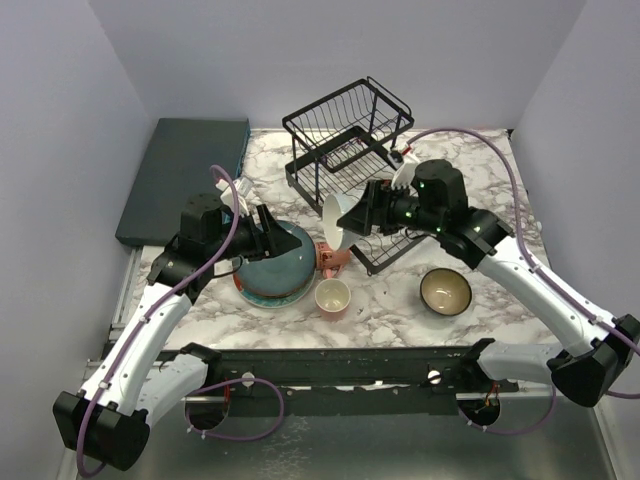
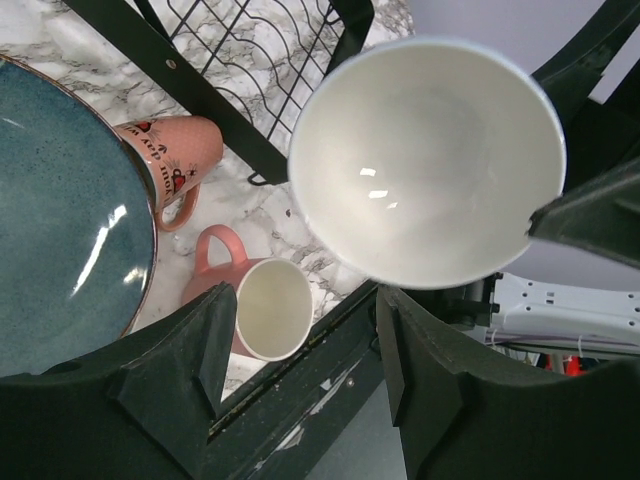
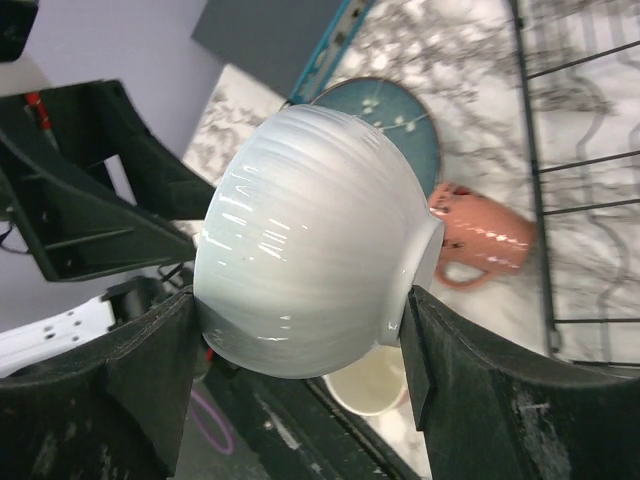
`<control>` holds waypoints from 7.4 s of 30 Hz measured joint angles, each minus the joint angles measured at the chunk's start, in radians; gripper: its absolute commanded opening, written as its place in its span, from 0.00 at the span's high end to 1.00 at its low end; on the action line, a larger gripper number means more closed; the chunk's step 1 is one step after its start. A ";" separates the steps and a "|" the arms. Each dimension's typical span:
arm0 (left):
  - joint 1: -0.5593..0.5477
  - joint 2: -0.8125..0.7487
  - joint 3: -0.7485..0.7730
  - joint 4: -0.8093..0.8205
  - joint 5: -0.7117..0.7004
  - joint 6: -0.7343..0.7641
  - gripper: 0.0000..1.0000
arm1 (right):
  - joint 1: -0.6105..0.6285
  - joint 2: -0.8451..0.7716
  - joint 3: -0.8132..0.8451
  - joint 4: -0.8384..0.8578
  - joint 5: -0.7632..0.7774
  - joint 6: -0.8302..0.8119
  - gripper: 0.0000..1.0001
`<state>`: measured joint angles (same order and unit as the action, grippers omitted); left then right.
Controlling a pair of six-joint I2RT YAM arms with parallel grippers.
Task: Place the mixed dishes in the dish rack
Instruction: Insert the bowl into the dish rack, then pick up the bowl from the corner of the board.
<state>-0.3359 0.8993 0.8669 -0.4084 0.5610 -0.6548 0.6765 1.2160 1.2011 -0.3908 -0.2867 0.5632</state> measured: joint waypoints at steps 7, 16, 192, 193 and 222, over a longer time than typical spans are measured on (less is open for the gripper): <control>0.000 0.000 -0.001 -0.027 0.000 0.046 0.37 | -0.057 -0.020 0.101 -0.179 0.127 -0.130 0.59; 0.000 0.006 -0.030 -0.046 0.024 0.105 0.40 | -0.187 -0.005 0.170 -0.340 0.226 -0.267 0.61; -0.145 -0.018 -0.063 -0.110 -0.188 0.154 0.19 | -0.480 -0.035 -0.061 -0.249 0.474 -0.264 0.00; -0.146 -0.010 -0.063 -0.110 -0.185 0.155 0.19 | -0.480 -0.061 -0.065 -0.256 0.474 -0.249 0.00; -0.257 0.181 0.021 -0.110 -0.213 0.112 0.19 | -0.480 -0.212 -0.282 -0.470 0.214 -0.080 0.16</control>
<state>-0.5930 1.0805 0.8879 -0.5186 0.3481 -0.5426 0.1963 1.0035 0.9188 -0.8604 -0.0731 0.4835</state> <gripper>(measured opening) 0.808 0.876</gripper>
